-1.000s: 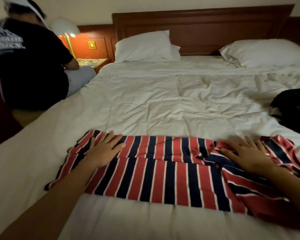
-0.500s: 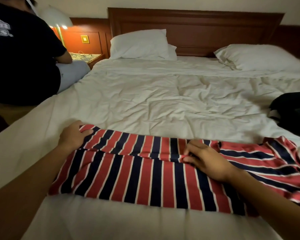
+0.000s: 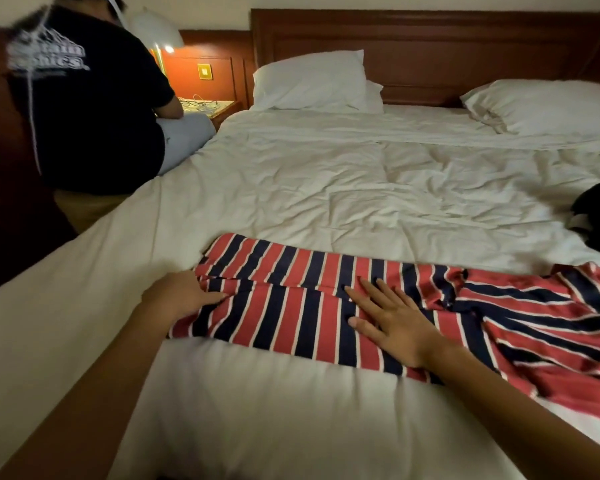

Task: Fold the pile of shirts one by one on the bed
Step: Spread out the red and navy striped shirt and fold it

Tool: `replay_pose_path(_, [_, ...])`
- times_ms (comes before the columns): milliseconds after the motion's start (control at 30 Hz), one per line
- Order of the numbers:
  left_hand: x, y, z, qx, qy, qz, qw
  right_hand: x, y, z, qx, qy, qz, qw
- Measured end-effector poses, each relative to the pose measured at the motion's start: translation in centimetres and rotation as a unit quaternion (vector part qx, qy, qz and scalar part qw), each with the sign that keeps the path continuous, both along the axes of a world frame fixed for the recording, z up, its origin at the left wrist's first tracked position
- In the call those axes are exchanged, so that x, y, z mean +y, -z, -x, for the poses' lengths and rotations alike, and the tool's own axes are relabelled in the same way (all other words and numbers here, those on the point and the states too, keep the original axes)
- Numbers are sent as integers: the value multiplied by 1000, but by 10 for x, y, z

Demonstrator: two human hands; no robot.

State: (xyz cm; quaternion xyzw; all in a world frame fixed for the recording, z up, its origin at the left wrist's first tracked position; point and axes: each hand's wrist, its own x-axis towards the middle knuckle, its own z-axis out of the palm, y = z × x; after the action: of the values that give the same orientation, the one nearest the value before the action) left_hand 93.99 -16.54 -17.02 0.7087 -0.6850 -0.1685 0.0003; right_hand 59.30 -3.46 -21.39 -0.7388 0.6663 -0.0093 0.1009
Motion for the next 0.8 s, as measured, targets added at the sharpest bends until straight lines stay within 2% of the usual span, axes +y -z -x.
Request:
replay_pose_path(100, [11,-4,0,-2,5,-9,1000,7,1,0,-1,23,12,1000])
replay_pose_path(167, [17,-4,1,-45,5,-4,999,13,4,-1,0,36,15,999])
replay_pose_path(233, [21,-4,3,-70,2,49,996,16,7,-3,-3,49,18,999])
replay_pose_path(333, [13,-8,-7,-6,12,179,984,16,9,-2,-2,60,20,998])
replay_pose_path(400, [1,-13,-25,32,35,217,975,16,9,-2,0,60,20,998])
replay_pose_path(467, [-7,-13,-39,33,42,174,983,16,10,-1,0,60,20,998])
replay_pose_path(567, [-9,1,-43,26,18,58,998,16,12,-2,3,58,21,998])
replay_pose_path(700, [-12,6,-29,64,-38,67,995,18,10,-4,0,61,22,998])
replay_pose_path(800, [-13,7,-15,95,-12,32,995,20,9,-5,-3,58,14,998])
